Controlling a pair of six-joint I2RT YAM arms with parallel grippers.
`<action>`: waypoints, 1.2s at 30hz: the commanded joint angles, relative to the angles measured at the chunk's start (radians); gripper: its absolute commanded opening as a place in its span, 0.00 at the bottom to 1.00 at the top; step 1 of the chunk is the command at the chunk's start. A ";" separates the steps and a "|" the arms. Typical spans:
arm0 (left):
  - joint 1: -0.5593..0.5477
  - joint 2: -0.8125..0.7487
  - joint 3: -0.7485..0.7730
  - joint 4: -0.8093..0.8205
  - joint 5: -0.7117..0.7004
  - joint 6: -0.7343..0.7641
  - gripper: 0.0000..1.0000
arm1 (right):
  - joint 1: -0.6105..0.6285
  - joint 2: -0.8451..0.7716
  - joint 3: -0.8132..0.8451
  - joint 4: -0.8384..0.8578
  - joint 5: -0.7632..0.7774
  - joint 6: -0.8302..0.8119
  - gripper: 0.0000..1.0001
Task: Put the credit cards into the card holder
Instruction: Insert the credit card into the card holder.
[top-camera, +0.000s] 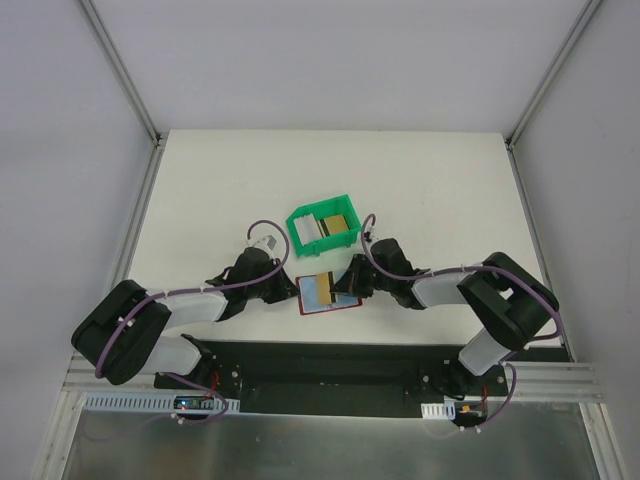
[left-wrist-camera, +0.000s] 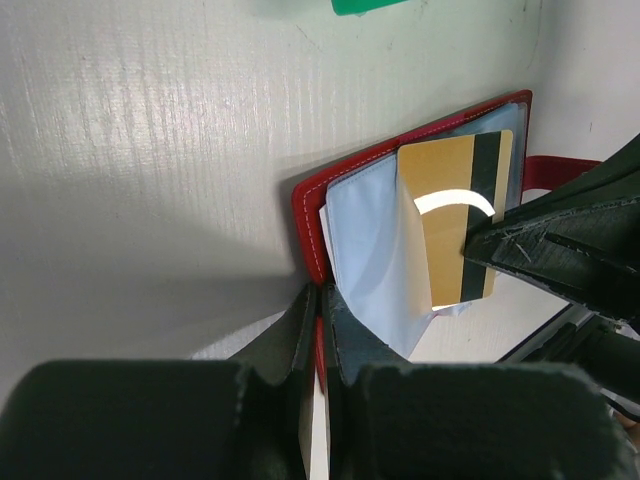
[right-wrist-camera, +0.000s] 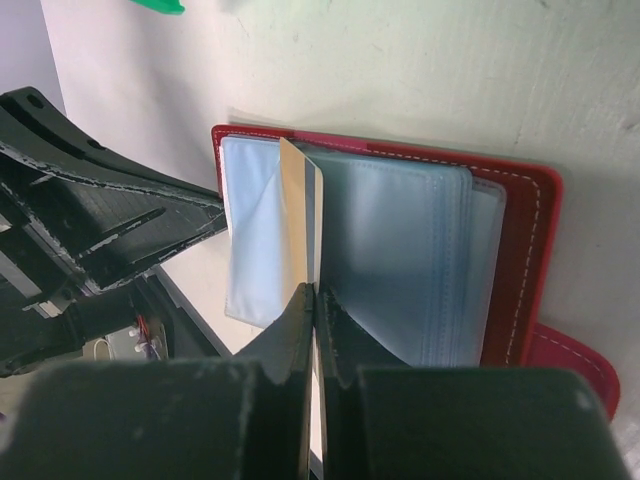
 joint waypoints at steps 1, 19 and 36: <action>0.001 0.045 -0.025 -0.139 -0.021 0.031 0.00 | 0.031 0.034 0.009 -0.018 0.004 -0.004 0.01; 0.001 0.025 -0.033 -0.159 -0.055 0.022 0.00 | -0.021 -0.107 -0.054 -0.104 0.078 -0.026 0.00; 0.001 0.051 -0.008 -0.148 -0.041 0.034 0.00 | -0.027 -0.014 0.050 -0.227 -0.078 -0.001 0.00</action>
